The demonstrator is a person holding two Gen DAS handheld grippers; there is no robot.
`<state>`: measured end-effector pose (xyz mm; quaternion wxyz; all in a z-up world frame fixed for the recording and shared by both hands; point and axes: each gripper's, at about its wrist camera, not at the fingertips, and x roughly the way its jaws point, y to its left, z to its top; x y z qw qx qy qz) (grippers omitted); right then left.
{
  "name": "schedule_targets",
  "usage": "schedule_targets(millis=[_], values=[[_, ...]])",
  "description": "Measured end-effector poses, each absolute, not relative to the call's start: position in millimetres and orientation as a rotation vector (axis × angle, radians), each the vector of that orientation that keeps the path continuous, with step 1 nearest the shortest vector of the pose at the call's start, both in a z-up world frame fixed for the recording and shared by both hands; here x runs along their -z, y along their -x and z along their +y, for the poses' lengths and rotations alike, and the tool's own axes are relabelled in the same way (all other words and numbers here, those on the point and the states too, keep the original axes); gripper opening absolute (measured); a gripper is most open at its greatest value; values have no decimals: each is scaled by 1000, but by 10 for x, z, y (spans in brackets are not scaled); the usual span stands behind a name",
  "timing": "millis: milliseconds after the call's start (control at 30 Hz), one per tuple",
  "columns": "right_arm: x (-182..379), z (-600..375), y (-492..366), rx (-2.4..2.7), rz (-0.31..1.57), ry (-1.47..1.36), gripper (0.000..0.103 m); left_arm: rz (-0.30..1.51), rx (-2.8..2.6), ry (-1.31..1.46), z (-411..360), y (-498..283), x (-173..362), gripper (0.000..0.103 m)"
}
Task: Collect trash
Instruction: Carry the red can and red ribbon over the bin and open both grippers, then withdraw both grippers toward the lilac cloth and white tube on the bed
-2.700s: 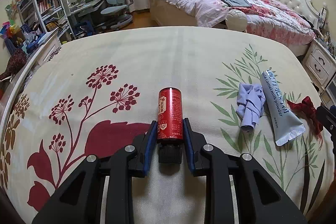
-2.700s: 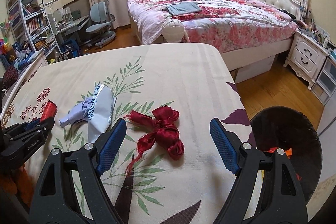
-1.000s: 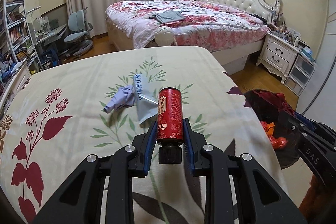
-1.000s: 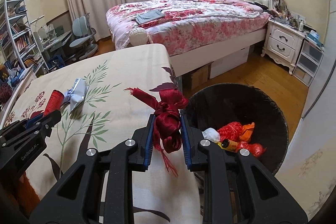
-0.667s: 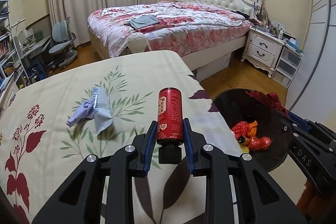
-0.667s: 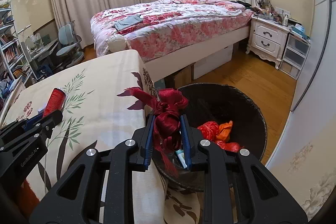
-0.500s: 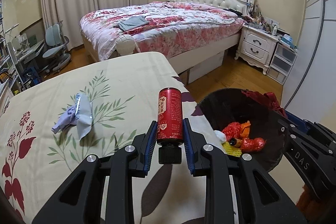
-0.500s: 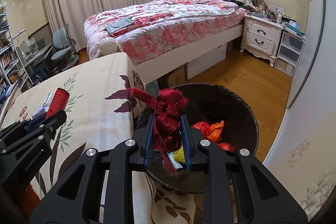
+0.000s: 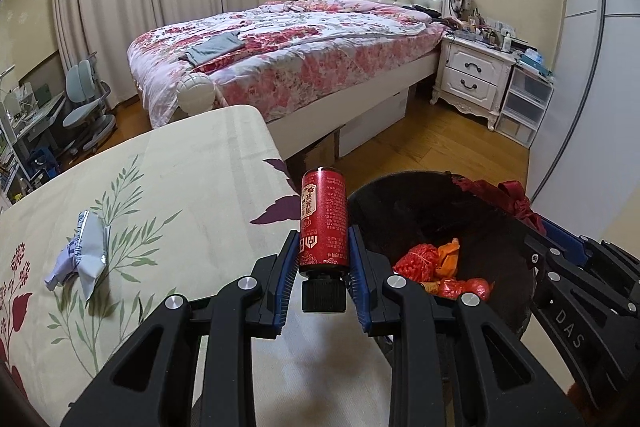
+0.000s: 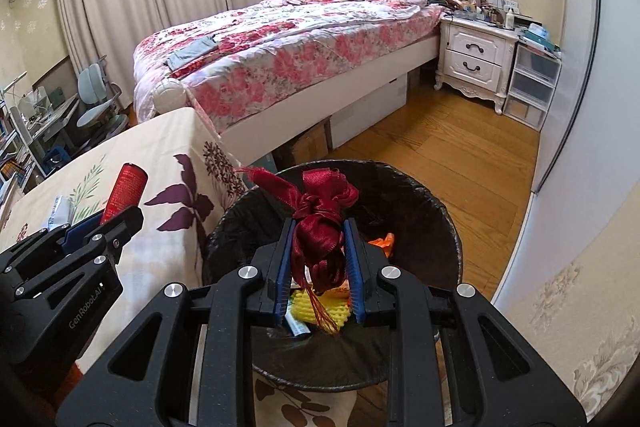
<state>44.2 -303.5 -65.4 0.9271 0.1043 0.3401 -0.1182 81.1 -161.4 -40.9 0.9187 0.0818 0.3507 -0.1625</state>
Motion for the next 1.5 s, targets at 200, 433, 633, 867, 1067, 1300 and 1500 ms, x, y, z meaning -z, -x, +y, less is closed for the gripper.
schedule_targets(millis=[200,433,633,867,1067,1300,1500], values=[[749,-3125,-538,269,714,-221,23,737,339,-185,-1808,-916,493,27],[834,-3224,-611,295,731,-233,24,751,340,-209,-1944,-984,566,27],[866,-3297,-612,316,734,-241,34,748,337,-208,-1944,-983,560,53],[825,-3289,-534,357,709,-212,52,714,309,-191,-1875,-969,473,74],[767,-3285,-495,374,693,-199,68,706,277,-177,-1776,-975,413,81],[695,-3222,-461,378,679,-192,79,706,242,-162,-1561,-937,357,84],[648,-3067,-461,353,672,-184,84,726,195,-126,-1228,-860,349,84]])
